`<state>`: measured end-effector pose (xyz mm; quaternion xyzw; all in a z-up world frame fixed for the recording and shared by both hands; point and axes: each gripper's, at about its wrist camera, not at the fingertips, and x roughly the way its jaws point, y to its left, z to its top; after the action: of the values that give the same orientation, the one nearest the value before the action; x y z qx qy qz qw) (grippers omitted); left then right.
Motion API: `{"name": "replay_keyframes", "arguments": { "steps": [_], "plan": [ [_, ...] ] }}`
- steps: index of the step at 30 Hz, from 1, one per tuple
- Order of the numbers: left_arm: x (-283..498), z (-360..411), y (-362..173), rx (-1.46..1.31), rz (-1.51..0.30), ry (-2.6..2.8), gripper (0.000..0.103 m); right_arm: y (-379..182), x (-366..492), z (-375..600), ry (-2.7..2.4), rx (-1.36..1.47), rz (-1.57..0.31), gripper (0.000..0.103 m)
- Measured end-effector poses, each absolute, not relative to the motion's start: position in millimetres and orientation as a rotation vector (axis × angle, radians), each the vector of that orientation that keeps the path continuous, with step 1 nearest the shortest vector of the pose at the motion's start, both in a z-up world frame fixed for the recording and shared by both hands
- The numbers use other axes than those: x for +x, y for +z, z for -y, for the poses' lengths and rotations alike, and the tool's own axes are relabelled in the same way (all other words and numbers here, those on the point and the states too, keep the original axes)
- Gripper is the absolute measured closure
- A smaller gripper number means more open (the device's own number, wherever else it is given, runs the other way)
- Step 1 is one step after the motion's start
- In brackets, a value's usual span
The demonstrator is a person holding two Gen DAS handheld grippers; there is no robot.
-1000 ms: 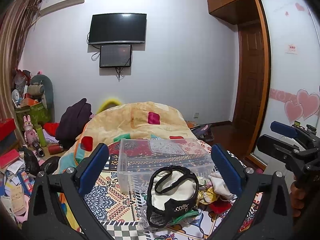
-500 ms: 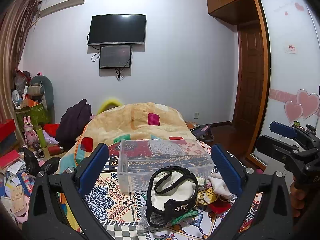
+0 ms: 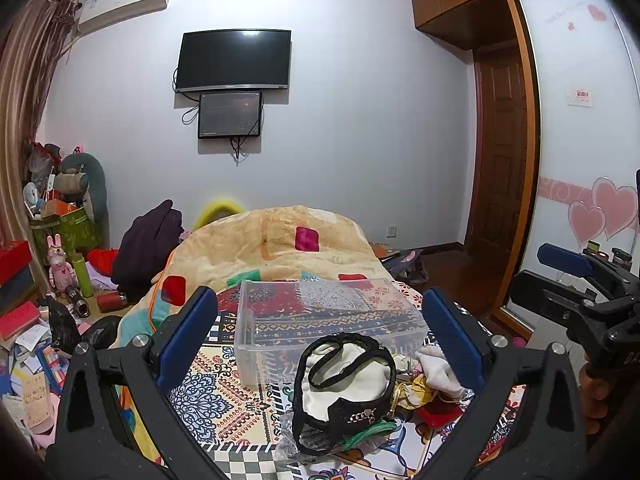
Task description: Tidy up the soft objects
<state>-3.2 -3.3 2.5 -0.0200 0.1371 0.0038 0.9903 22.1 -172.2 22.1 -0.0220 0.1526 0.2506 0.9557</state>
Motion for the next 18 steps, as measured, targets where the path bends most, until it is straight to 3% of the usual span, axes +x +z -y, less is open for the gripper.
{"name": "replay_keyframes", "arguments": {
  "steps": [18],
  "plan": [
    [2.9,3.0,-5.2,-0.038,-0.332,-0.028,0.0,14.5,29.3,176.3,0.505,-0.043,-0.336,0.0]
  ]
}}
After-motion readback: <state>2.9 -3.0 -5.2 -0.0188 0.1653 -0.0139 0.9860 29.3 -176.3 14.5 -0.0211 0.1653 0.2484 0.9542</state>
